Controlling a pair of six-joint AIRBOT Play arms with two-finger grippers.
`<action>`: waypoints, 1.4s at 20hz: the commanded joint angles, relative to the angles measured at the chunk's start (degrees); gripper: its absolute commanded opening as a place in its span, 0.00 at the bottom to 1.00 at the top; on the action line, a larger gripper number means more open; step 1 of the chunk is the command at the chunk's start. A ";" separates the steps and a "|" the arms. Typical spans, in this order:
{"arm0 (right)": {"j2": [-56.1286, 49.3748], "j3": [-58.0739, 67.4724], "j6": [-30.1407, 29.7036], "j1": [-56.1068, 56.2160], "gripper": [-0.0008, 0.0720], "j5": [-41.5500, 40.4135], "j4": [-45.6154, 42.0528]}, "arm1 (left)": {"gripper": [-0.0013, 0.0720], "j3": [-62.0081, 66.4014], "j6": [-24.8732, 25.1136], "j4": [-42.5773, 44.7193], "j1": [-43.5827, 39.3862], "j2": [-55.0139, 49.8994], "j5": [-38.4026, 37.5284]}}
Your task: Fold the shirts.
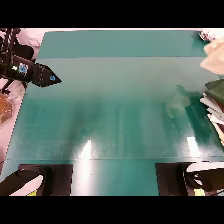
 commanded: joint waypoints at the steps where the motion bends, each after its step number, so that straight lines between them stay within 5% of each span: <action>1: 0.07 0.44 0.04 -7.04 0.03 9.49 -0.83 | 0.05 0.00 -1.03 -0.07 -0.02 0.22 -0.17; 8: 0.15 0.44 0.22 -12.39 0.03 28.68 -17.44 | 0.05 0.00 -1.31 -1.27 -0.02 0.22 -0.09; 13: 6.43 -5.49 3.23 -16.39 0.03 29.09 -35.87 | 0.05 0.00 -1.29 -2.38 -0.02 0.22 0.09; 19: 9.01 -6.62 4.92 -21.77 0.03 29.20 -46.84 | 0.05 0.00 -1.22 -2.36 -0.02 0.22 0.00; 28: 5.60 -6.64 5.27 -28.65 0.04 29.22 -50.99 | 0.05 0.00 -1.29 -2.36 -0.02 0.22 -0.22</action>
